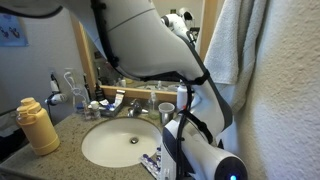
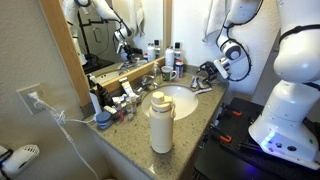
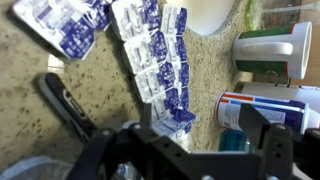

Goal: Move one of the silver strips to the left side of the sink counter

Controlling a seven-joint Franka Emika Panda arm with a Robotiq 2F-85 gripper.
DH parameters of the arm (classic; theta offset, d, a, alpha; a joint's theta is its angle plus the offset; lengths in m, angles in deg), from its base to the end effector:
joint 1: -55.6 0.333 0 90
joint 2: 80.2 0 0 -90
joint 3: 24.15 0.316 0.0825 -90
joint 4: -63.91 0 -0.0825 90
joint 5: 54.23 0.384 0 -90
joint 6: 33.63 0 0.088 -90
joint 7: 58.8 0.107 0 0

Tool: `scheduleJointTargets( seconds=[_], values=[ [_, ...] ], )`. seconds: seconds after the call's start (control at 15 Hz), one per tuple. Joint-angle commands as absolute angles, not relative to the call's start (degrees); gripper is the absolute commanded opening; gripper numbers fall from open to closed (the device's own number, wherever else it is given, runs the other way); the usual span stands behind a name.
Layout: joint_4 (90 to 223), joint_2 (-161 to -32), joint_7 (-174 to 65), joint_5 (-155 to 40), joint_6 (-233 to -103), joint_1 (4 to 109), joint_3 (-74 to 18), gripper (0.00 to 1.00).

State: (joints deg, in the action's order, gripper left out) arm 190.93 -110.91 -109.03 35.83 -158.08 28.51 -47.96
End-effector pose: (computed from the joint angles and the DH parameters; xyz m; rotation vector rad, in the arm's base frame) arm 0.3415 -0.3823 0.1311 -1.9056 1.4080 -0.5224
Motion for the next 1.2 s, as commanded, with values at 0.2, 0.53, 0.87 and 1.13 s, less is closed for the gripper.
scheduleJointTargets(
  seconds=[0.2,0.53,0.87,1.13],
  values=[
    [191.1,-110.0,-102.3,36.0,-159.7,29.2,-48.2,0.56],
    [190.9,-110.3,-99.4,36.1,-160.5,29.2,-48.1,0.71],
    [190.2,-110.8,-96.7,36.5,-160.8,29.1,-47.9,0.80],
    [189.7,-111.1,-93.8,36.4,-160.9,29.2,-47.8,0.77]
  ],
)
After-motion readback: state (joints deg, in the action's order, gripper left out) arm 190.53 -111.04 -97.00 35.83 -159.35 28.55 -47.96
